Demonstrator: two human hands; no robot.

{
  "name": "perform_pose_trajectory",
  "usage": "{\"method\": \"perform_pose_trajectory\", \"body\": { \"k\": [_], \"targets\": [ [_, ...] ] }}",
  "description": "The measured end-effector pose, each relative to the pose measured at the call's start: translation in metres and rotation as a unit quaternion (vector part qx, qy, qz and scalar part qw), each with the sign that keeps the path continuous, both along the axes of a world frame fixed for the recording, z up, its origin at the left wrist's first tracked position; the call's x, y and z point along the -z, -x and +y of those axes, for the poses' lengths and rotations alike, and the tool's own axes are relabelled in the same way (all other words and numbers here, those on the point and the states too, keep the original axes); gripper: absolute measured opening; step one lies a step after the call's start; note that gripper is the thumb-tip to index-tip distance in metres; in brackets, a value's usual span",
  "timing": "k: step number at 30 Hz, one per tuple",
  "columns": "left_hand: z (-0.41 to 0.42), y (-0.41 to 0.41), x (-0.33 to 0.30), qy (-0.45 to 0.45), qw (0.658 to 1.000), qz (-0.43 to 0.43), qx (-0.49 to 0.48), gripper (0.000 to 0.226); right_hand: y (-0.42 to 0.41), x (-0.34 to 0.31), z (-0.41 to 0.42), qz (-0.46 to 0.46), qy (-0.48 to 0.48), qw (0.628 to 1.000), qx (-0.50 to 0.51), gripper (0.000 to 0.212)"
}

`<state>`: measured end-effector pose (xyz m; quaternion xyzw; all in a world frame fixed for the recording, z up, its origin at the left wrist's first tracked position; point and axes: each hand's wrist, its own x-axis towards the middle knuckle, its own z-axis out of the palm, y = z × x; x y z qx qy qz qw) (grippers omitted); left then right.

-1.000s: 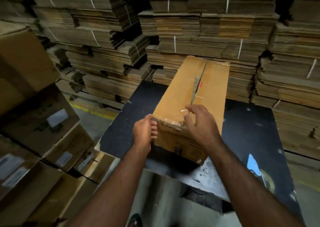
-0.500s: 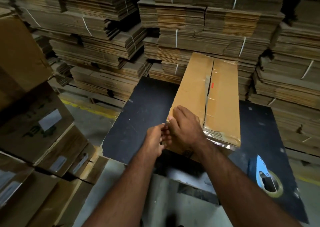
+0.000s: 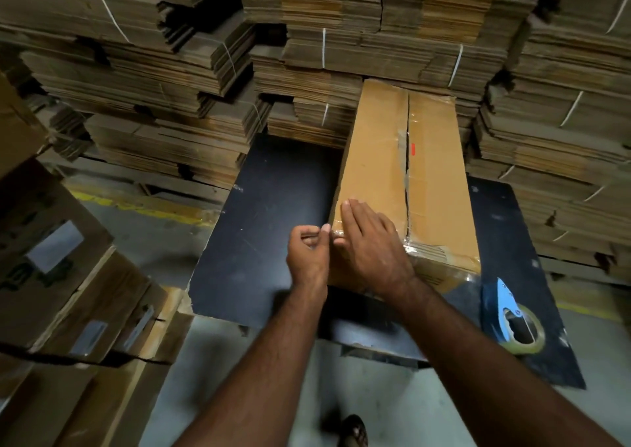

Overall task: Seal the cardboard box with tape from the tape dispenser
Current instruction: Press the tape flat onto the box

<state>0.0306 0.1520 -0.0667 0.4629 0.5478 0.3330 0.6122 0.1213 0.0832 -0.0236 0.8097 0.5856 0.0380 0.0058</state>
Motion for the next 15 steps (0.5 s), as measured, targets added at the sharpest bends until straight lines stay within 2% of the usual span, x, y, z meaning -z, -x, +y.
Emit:
{"method": "perform_pose_trajectory", "body": {
  "k": [2,4,6,9,13,15],
  "targets": [
    [0.005,0.005,0.001,-0.040,0.998,0.032,-0.029,0.012,0.001,-0.001,0.001,0.010,0.012,1.000,0.000,0.069],
    [0.003,0.011,-0.004,-0.085,0.996,0.011,-0.032,0.016,-0.001,-0.002,0.002,0.018,0.016,1.000,-0.003,0.071],
    [-0.009,0.015,-0.009,-0.044,0.995,-0.083,0.010,0.019,-0.004,-0.001,0.001,0.019,0.031,0.999,-0.008,0.077],
    [-0.025,0.017,-0.019,0.050,0.977,-0.189,0.086,0.042,-0.008,0.002,0.000,0.013,0.051,0.999,-0.015,0.082],
    [-0.022,0.011,-0.034,0.047,0.971,-0.179,0.149,0.053,-0.008,0.000,0.002,0.030,0.052,0.998,-0.023,0.081],
    [-0.012,0.009,-0.043,0.064,0.971,-0.142,0.181,0.060,-0.009,-0.004,0.002,0.037,0.066,0.997,-0.023,0.089]
  ]
}}
